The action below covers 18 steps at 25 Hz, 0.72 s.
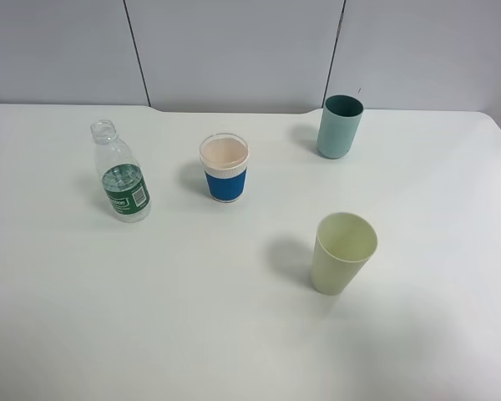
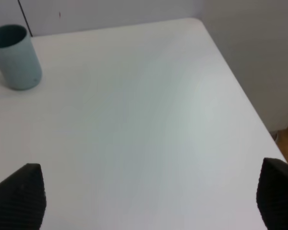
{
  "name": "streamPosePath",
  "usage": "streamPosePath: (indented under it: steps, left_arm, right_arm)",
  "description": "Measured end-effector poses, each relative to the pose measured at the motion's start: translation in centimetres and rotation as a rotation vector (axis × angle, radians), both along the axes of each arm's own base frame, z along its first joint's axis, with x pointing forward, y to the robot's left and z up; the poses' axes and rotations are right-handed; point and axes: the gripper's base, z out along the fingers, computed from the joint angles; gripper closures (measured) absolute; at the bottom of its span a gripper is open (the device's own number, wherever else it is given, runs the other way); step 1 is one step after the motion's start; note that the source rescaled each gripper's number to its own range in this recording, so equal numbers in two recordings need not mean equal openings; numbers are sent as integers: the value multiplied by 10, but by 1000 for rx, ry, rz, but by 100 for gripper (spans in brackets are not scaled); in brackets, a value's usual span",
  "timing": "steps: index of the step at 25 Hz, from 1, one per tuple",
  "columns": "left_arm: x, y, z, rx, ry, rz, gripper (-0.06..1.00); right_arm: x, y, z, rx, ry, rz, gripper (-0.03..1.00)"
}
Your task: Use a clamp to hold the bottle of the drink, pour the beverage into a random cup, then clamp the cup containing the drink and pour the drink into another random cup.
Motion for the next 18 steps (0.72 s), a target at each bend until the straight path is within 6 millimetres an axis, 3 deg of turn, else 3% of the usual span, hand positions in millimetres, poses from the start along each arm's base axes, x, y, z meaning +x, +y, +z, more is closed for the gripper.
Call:
streamPosePath:
  steps: [5,18]
  left_arm:
    - [0,0,0,0,0,0,-5]
    - [0,0,0,0,0,0,-5]
  right_arm:
    - [8,1,-18,14,69,19,27]
    - [9,2,-19,7,71,41,27]
